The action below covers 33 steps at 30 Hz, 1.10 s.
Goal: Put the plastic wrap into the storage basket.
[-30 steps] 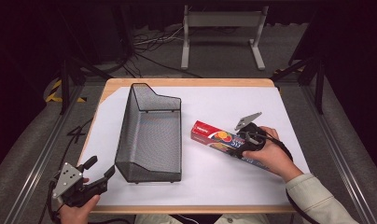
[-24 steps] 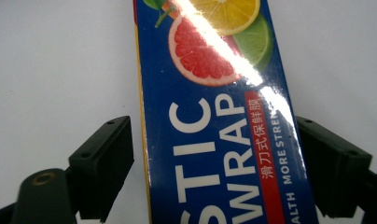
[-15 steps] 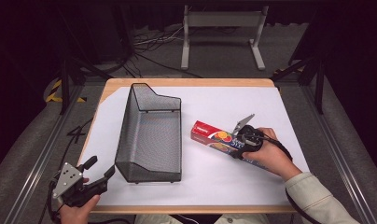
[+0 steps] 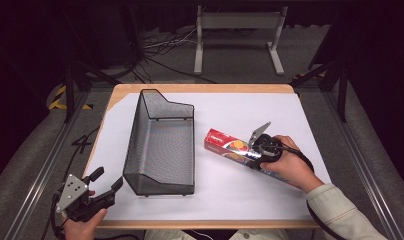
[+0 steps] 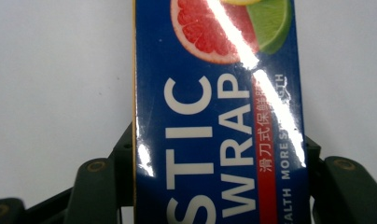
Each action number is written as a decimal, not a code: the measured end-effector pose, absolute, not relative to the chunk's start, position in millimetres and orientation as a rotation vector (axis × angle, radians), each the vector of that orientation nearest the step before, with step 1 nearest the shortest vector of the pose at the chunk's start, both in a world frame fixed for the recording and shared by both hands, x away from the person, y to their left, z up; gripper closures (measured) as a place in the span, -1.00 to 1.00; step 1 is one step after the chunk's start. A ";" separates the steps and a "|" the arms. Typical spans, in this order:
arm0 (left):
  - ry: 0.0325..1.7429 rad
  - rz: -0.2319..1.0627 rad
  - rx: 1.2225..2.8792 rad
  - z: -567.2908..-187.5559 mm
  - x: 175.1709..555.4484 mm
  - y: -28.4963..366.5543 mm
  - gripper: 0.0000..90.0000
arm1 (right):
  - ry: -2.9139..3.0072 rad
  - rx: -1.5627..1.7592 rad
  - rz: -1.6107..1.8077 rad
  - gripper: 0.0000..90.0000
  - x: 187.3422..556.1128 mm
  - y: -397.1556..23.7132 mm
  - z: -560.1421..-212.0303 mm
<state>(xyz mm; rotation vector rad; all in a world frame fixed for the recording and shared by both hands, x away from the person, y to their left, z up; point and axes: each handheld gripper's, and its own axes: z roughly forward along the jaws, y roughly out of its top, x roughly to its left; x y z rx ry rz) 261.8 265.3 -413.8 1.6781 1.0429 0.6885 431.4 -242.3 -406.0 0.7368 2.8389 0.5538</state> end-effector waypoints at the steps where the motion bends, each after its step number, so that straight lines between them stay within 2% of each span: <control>1: 1.043 0.689 1.679 -413.7 261.8 265.3 -0.36 | 2.840 0.741 0.574 -0.10 431.5 -243.1 -403.9; 14: 1.036 0.690 1.678 -413.7 261.8 264.9 -0.36 | 2.786 0.772 0.689 -0.10 425.7 -242.5 -365.0; 33: 1.036 0.694 1.676 -413.7 261.3 265.3 -0.36 | 2.721 0.791 0.776 -0.11 420.5 -241.2 -326.9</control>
